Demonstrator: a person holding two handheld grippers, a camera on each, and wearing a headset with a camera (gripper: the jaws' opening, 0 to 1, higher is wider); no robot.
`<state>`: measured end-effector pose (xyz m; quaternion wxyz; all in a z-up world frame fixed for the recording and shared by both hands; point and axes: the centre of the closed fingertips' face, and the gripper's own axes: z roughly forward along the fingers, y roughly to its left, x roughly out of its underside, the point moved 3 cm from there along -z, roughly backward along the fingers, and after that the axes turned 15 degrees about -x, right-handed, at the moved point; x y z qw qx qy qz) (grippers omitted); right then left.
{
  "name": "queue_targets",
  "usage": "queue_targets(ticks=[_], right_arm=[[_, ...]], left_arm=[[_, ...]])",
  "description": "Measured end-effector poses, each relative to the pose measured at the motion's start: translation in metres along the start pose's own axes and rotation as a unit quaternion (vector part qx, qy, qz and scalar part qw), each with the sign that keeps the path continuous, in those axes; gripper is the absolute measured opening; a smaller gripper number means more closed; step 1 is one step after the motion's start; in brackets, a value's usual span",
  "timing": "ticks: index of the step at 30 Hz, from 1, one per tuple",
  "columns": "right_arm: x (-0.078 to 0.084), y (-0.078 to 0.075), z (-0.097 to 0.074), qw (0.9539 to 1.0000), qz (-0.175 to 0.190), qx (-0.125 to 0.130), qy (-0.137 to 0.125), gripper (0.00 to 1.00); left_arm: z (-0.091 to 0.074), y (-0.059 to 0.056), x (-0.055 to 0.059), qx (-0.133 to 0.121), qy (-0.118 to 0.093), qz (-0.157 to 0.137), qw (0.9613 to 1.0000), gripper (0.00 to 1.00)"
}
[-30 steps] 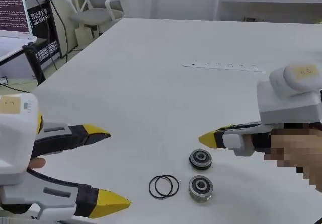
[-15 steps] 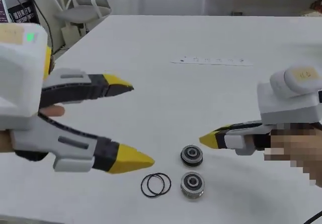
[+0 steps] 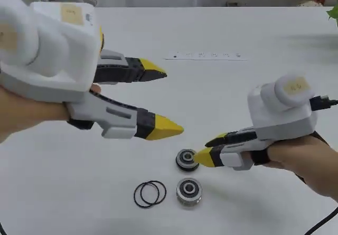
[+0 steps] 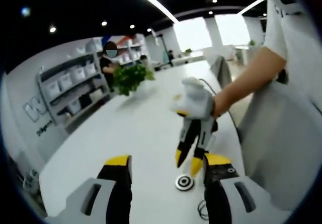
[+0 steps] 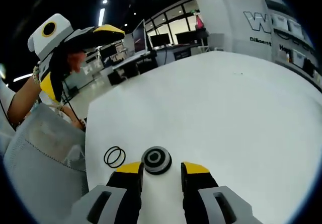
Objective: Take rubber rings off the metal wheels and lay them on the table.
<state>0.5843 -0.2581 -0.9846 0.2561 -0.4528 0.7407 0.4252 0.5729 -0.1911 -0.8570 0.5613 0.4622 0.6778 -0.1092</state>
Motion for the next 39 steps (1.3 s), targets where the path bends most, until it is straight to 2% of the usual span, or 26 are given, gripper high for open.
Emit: queue_targets(ticks=[3,7,11,12,14,16,19,22,25,27,29,33,37,39], right_arm=[[0.002,0.001,0.003,1.0,-0.006,-0.001,0.007,0.29],[0.006,0.002,0.008,0.9994,-0.028,-0.006,0.018,0.3],[0.009,0.0,0.009,0.9989,-0.039,-0.003,0.025,0.31],[0.009,0.0,0.009,0.9989,-0.04,-0.004,0.024,0.3],[0.009,0.001,0.01,0.9989,-0.042,-0.006,0.021,0.3],[0.01,0.001,0.011,0.9988,-0.044,-0.009,0.02,0.3],[0.012,0.001,0.013,0.9982,-0.052,-0.008,0.026,0.3],[0.013,0.002,0.014,0.998,-0.054,-0.009,0.032,0.29],[0.014,0.001,0.015,0.9975,-0.06,-0.008,0.036,0.29],[0.014,0.001,0.016,0.9972,-0.064,-0.006,0.038,0.29],[0.014,0.0,0.016,0.9972,-0.065,-0.005,0.038,0.29],[0.013,0.001,0.018,0.9967,-0.072,-0.005,0.036,0.28],[0.012,0.002,0.02,0.996,-0.08,-0.006,0.038,0.27],[0.012,0.002,0.02,0.9957,-0.083,-0.006,0.041,0.27]], left_arm=[[0.013,0.001,0.006,0.006,0.0,-0.013,0.9999,0.55],[0.031,0.001,0.022,0.011,0.014,-0.011,0.9998,0.52],[0.041,-0.002,0.037,0.011,0.023,-0.032,0.9992,0.48],[0.043,-0.006,0.042,0.008,0.024,-0.053,0.9983,0.47],[0.044,-0.015,0.047,0.017,0.015,-0.092,0.9955,0.47],[0.044,-0.021,0.056,0.019,0.017,-0.102,0.9944,0.44],[0.044,-0.025,0.066,0.018,0.028,-0.1,0.9944,0.35],[0.047,-0.03,0.075,0.017,0.039,-0.098,0.9943,0.32],[0.05,-0.037,0.082,0.025,0.055,-0.08,0.995,0.33],[0.052,-0.041,0.084,0.032,0.055,-0.074,0.9952,0.32],[0.056,-0.043,0.087,0.035,0.06,-0.072,0.995,0.3],[0.059,-0.046,0.098,0.031,0.08,-0.038,0.9956,0.22],[0.059,-0.05,0.104,0.04,0.091,-0.046,0.9939,0.22],[0.058,-0.05,0.101,0.04,0.087,-0.053,0.994,0.18]])
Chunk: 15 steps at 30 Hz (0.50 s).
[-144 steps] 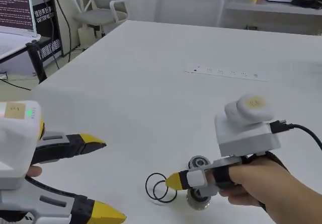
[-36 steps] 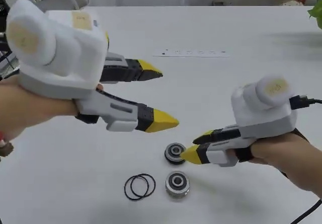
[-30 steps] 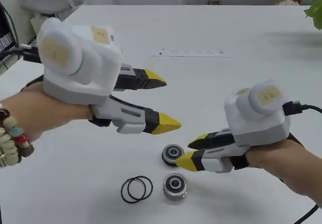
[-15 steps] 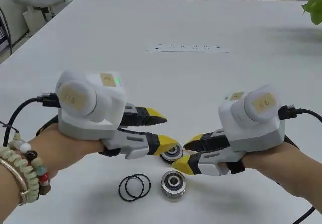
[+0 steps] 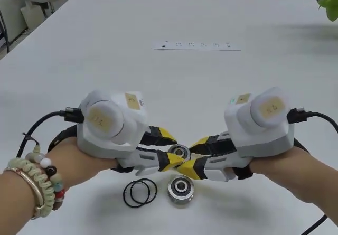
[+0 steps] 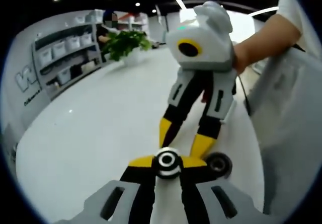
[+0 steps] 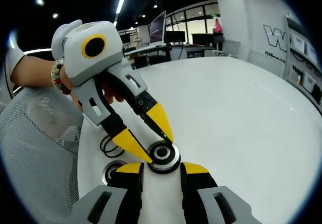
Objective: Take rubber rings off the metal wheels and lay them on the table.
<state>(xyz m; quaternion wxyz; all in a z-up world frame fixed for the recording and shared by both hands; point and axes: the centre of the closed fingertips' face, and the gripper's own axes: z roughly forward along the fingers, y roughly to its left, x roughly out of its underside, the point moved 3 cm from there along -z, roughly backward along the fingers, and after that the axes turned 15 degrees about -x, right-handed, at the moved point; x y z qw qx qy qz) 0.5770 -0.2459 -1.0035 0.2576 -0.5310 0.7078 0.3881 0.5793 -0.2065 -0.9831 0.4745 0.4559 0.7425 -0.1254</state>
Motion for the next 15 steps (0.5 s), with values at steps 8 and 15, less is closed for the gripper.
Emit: queue_targets(ticks=[8,15], right_arm=[[-0.0015,-0.0007,-0.0002,0.9999,-0.011,0.003,0.001,0.25],[-0.002,-0.001,-0.0006,0.9997,-0.025,0.006,0.007,0.23]], left_arm=[[-0.002,-0.0004,0.003,-0.001,0.005,-0.022,0.9997,0.14],[-0.0016,-0.0006,0.0039,-0.003,0.002,-0.026,0.9996,0.14]])
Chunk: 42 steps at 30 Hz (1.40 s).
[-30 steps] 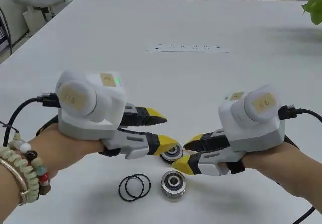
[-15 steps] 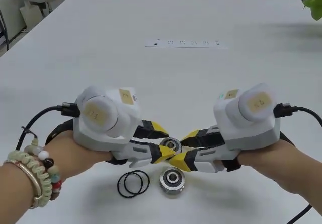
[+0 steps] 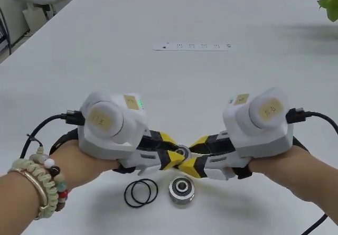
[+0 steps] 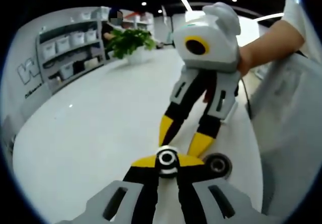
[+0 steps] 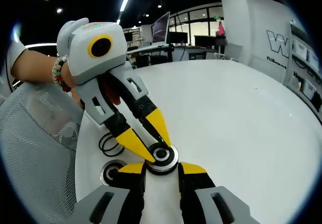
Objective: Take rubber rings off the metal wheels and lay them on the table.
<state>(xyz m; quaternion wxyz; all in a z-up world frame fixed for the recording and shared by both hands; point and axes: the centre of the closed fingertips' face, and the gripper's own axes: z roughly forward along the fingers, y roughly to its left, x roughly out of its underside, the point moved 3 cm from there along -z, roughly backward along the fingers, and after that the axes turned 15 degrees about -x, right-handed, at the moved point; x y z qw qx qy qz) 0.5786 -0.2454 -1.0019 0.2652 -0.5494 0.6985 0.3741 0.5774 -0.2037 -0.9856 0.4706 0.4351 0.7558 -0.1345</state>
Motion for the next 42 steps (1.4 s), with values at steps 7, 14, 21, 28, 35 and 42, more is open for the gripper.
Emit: queue_targets(ticks=[7,14,21,28,35,42], right_arm=[[0.001,0.001,-0.002,0.9997,-0.02,0.0,0.015,0.21],[0.002,0.001,-0.003,0.999,-0.035,0.002,0.028,0.19],[0.004,0.0,-0.005,0.998,-0.047,0.005,0.041,0.11],[0.006,-0.003,-0.007,0.9975,-0.049,0.014,0.048,0.02],[0.005,-0.007,-0.009,0.9986,-0.013,0.025,0.046,0.0],[0.006,-0.01,-0.014,0.9902,0.137,0.014,-0.022,0.0]], left_arm=[[0.001,0.0,0.001,-0.001,-0.004,-0.001,1.0,0.14],[0.002,0.0,0.001,-0.002,-0.005,-0.003,1.0,0.14],[0.002,0.001,0.001,-0.004,-0.006,-0.003,1.0,0.14],[0.003,0.001,0.001,-0.005,-0.005,-0.004,1.0,0.14],[0.003,0.001,0.001,-0.006,-0.005,-0.003,1.0,0.14],[0.003,0.001,0.001,-0.006,-0.005,-0.001,1.0,0.14]])
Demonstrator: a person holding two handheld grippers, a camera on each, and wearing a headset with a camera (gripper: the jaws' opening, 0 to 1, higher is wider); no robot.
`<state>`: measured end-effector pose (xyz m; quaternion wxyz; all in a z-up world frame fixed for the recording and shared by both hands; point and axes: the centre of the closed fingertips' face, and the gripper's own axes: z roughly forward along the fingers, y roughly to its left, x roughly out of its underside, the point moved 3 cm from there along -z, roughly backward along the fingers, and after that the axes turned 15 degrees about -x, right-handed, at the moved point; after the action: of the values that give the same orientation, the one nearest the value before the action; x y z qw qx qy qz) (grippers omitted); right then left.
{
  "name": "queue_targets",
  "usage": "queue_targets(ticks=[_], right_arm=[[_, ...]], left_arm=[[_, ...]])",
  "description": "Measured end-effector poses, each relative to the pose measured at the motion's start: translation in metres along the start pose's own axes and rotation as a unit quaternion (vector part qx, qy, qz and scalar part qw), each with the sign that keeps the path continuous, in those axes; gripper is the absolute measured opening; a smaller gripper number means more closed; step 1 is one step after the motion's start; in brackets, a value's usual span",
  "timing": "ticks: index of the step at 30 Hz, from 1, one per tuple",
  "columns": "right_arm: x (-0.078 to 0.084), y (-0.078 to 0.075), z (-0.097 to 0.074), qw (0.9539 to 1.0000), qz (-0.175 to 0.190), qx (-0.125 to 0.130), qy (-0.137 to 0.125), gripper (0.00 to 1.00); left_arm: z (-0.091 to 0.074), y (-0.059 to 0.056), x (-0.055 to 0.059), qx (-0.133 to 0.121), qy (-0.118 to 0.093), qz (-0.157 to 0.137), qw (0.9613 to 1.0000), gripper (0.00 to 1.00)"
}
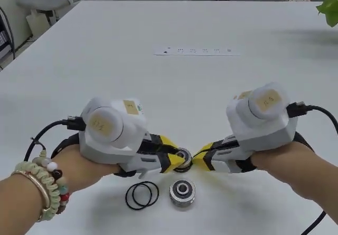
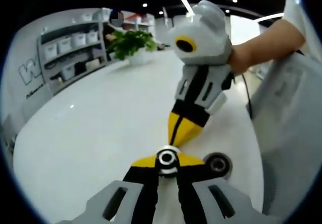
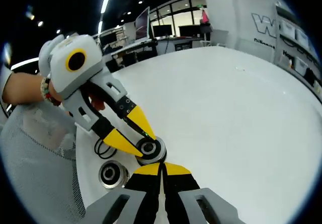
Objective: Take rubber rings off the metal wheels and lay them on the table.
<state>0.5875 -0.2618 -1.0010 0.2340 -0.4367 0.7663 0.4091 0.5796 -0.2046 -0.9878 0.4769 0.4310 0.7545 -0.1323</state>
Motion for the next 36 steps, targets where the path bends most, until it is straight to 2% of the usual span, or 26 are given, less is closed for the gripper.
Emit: queue_targets(ticks=[2,4,7,9,12,13,15,24,36], right_arm=[[-0.002,0.0,-0.002,0.9985,0.047,-0.012,-0.026,0.0],[-0.001,0.001,-0.003,0.9941,0.093,-0.025,-0.05,0.0],[-0.005,0.003,-0.004,0.9874,0.131,-0.038,-0.079,0.0],[-0.005,0.001,-0.004,0.9848,0.146,-0.041,-0.084,0.0],[-0.007,0.005,-0.004,0.9774,0.176,-0.057,-0.102,0.0],[-0.006,0.005,-0.004,0.9807,0.164,-0.05,-0.095,0.0],[-0.007,0.007,-0.003,0.9812,0.162,-0.049,-0.093,0.0],[-0.012,0.016,-0.001,0.9811,0.158,-0.056,-0.097,0.0],[-0.013,0.016,0.001,0.9822,0.15,-0.063,-0.095,0.0]], left_arm=[[0.0,0.0,0.0,0.0,0.0,0.0,1.0,0.14],[0.0,0.0,0.0,0.001,0.0,-0.001,1.0,0.14],[0.0,-0.001,0.0,0.001,-0.001,0.0,1.0,0.14],[0.0,0.0,0.0,0.001,0.0,-0.001,1.0,0.14],[-0.001,0.0,0.0,0.001,-0.002,-0.003,1.0,0.14],[-0.001,0.0,0.001,0.0,-0.002,-0.004,1.0,0.14],[-0.001,0.0,0.001,-0.001,-0.002,-0.004,1.0,0.14],[-0.001,0.0,0.001,-0.004,-0.006,-0.003,1.0,0.14],[-0.001,0.0,0.001,-0.008,-0.006,-0.006,0.9999,0.14]])
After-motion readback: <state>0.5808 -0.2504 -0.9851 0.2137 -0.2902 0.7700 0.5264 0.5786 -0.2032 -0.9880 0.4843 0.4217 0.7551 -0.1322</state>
